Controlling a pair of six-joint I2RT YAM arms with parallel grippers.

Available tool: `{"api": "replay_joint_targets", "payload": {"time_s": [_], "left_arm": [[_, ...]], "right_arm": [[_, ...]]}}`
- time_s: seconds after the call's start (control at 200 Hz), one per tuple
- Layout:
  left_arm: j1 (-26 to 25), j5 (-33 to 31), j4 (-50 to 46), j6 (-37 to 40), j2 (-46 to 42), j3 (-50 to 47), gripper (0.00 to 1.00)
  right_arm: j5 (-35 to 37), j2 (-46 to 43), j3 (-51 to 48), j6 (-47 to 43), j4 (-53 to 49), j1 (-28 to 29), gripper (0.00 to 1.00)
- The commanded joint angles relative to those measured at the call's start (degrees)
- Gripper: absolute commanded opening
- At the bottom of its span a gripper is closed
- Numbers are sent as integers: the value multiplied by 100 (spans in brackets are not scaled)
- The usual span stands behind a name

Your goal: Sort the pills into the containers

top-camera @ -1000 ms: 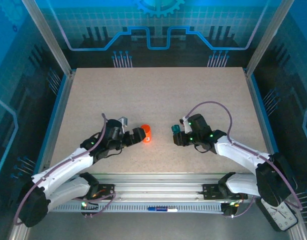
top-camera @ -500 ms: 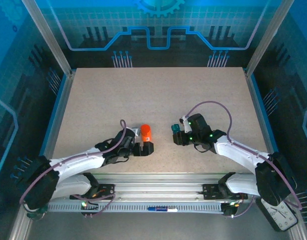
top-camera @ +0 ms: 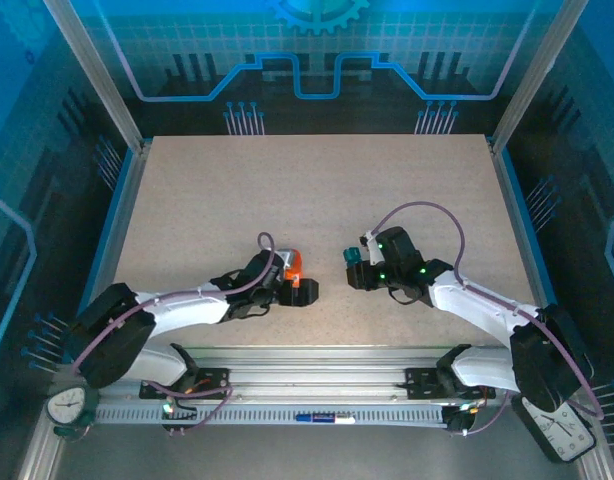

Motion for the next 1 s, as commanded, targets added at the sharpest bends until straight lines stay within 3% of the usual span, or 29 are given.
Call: {"api": "replay_joint_targets", "payload": {"time_s": [0.0, 0.535, 0.996], "left_arm": [[-46, 48, 231, 230, 156, 207, 99], [86, -50, 332, 623, 808, 697, 99], [623, 277, 500, 942, 1673, 1481, 99]], "right_arm": [[35, -92, 94, 55, 49, -78, 40], [75, -206, 74, 52, -40, -92, 40], [62, -243, -34, 62, -62, -129, 40]]}}
